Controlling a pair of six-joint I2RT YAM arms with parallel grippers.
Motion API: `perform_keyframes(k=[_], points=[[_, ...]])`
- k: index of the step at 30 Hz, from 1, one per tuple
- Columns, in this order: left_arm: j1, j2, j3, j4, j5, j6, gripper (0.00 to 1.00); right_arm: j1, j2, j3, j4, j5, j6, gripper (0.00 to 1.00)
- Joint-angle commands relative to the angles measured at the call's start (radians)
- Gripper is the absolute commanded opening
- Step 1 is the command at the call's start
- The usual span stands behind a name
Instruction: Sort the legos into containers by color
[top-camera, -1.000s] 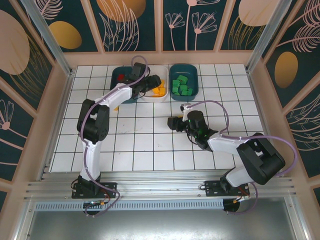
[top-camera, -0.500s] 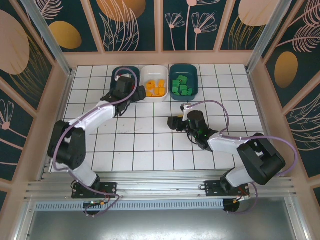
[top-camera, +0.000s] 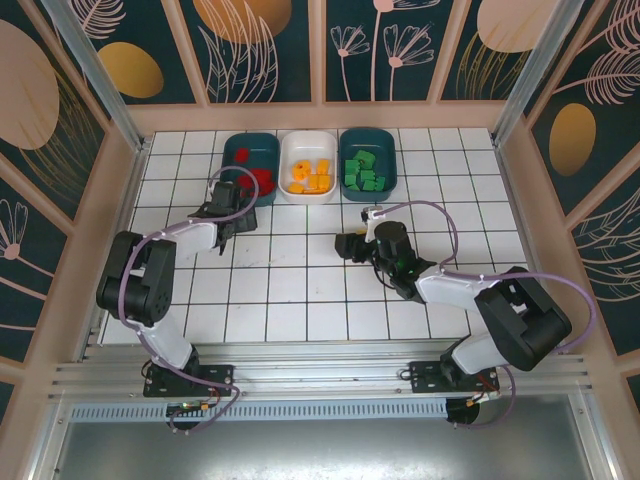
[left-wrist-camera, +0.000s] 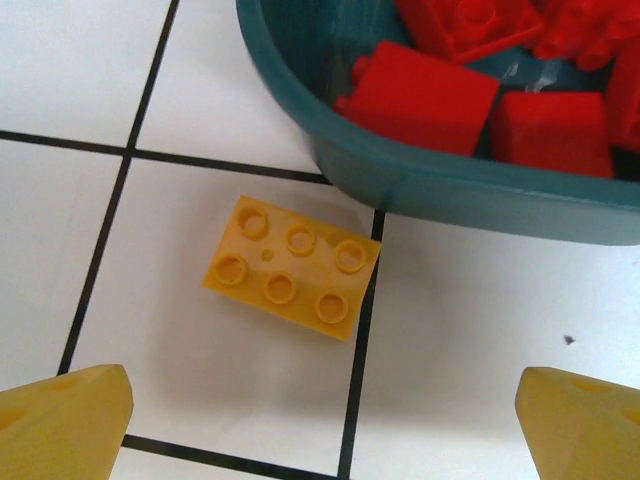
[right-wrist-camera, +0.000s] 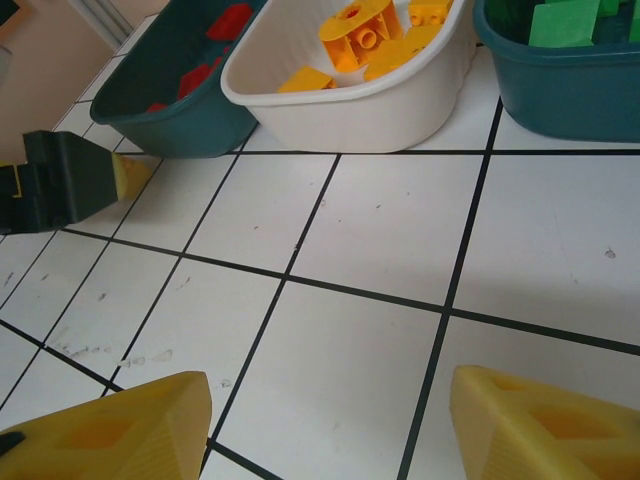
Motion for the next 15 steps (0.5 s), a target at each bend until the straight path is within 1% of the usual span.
perform_keyframes(k=[1, 3, 8, 13, 15], points=[[-0.006, 0.029, 0.03, -0.006, 0.026, 0.032, 0.98, 0.011, -0.019, 0.022, 0.012, 0.024, -0.005, 0.65], [0.003, 0.06, 0.083, -0.04, 0.019, 0.028, 0.97, 0.011, -0.022, 0.022, 0.011, 0.026, -0.006, 0.65], [0.042, 0.12, 0.119, -0.075, 0.048, -0.006, 0.93, 0.011, -0.028, 0.02, 0.009, 0.026, -0.007, 0.65], [0.046, 0.148, 0.169, -0.118, 0.016, 0.008, 0.93, 0.011, -0.035, 0.016, 0.011, 0.026, -0.007, 0.65], [0.048, 0.17, 0.19, -0.124, 0.031, 0.019, 0.93, 0.012, -0.031, 0.018, 0.012, 0.026, -0.007, 0.65]])
